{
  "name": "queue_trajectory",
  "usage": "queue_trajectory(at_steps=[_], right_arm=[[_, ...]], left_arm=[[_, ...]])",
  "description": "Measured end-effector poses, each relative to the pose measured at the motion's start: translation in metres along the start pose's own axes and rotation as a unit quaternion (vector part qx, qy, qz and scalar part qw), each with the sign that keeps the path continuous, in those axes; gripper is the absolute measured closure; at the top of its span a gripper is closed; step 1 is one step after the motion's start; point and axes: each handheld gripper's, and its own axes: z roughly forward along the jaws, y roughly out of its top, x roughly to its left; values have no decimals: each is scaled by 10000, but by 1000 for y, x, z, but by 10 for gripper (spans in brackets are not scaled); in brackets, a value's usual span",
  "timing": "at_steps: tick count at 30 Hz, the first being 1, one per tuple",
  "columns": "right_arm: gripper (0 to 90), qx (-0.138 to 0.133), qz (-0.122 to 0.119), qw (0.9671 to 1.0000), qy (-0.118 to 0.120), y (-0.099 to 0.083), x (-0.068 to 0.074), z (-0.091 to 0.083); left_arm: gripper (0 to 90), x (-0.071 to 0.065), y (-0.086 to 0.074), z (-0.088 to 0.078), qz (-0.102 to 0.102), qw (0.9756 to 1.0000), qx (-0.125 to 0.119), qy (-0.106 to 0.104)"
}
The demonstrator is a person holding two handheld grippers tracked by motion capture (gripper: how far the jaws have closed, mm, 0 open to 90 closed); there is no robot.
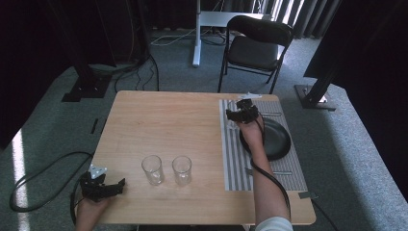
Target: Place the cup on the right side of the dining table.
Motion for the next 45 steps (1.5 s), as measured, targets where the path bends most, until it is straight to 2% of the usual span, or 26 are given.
queue_trajectory(at_steps=[5, 9, 15, 22, 25, 30, 32, 34, 38, 40, 42, 45], right_arm=[[288, 166, 105, 9998, -101, -3, -7, 15], [288, 189, 179, 9996, -139, -3, -11, 20], [288, 239, 173, 9993, -247, 5, -12, 30], [286, 377, 71, 9988, -310, 3, -8, 40], [286, 321, 198, 9989, -286, 0, -10, 40], [280, 271, 255, 9990, -243, -2, -13, 39], [253, 235, 286, 9992, -179, -3, -13, 38], [175, 252, 347, 9990, -101, -3, -14, 36], [154, 269, 366, 9990, -51, -3, -14, 34], [133, 286, 467, 9985, 0, -5, -15, 33], [131, 345, 397, 9985, -148, -8, -13, 34], [130, 358, 361, 9986, -129, -11, -12, 34]], left_arm=[[8, 0, 0, 0, -2, 10000, -2, 0], [8, 0, 0, 0, -12, 10000, -9, 1], [8, 0, 0, 0, -10, 10000, -9, 1], [8, 0, 0, 0, -8, 10000, -10, 1], [8, 0, 0, 0, -9, 10000, -8, 1], [8, 0, 0, 0, 0, 10000, -1, 0], [8, 0, 0, 0, -9, 10000, -8, 1], [8, 0, 0, 0, -7, 10000, -7, 2], [8, 0, 0, 0, -10, 10000, -8, 2], [8, 0, 0, 0, -9, 10000, -7, 1], [8, 0, 0, 0, -8, 10000, -8, 1], [8, 0, 0, 0, -7, 10000, -7, 1]])
